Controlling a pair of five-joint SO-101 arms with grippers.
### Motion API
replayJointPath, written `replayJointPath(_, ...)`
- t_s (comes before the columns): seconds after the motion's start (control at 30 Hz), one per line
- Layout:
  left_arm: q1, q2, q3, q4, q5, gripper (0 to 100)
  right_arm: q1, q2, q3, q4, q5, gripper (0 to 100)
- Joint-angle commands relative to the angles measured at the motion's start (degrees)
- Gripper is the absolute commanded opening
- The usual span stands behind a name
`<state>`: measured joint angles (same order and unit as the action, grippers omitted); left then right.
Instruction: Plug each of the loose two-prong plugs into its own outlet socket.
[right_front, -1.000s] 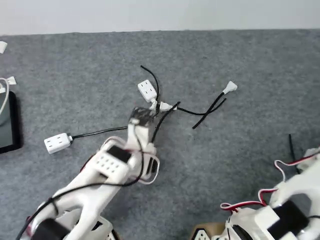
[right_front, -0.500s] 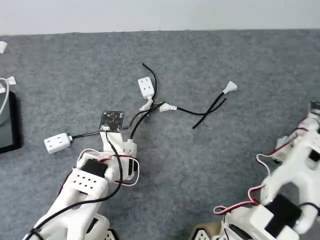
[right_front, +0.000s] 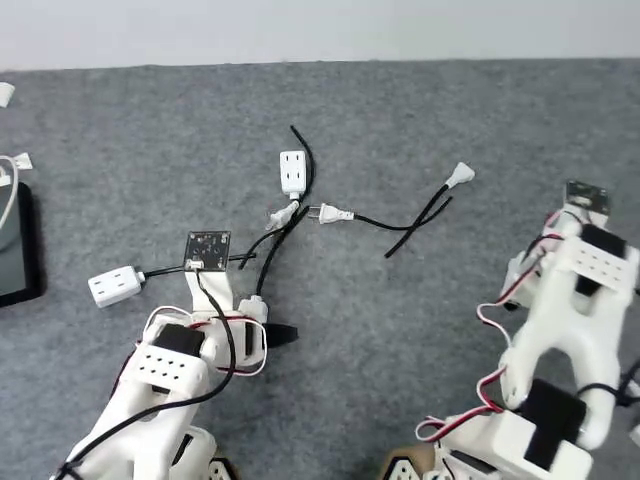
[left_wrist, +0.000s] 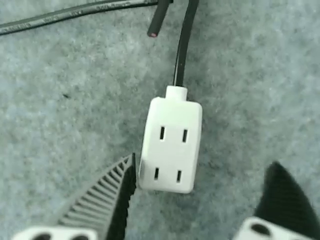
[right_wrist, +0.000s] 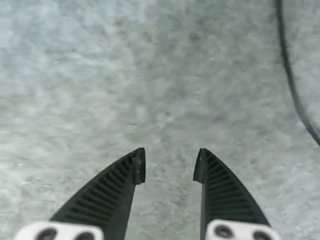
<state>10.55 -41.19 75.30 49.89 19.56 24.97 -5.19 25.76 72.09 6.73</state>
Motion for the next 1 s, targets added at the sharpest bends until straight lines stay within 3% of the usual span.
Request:
replayJointPath(0.0,-0.5,-1.1,-1.5,1.0,-1.0,38,-4.4,-2.3,-0.8,0.6,-3.4,15.4)
replayJointPath(0.27,-9.8,-1.1,-6.4,1.6,-5.8,38,-10.5,-10.0,-2.9,0.0,-15.6,15.4)
replayJointPath(0.5,-19.4,-0.8,-9.5,7.6,-6.2,38,-17.1,-5.0,-9.1,-0.4,-25.8,15.4)
replayJointPath(0.73,-20.0,-1.1,-2.1,-3.6,-6.2,38,-17.7,9.2,-24.6,-3.7,-32.5,15.4)
replayJointPath(0.97,-20.0,-1.1,-1.8,-4.2,-6.6,38,-20.7,32.7,-46.4,-7.5,-35.9,15.4)
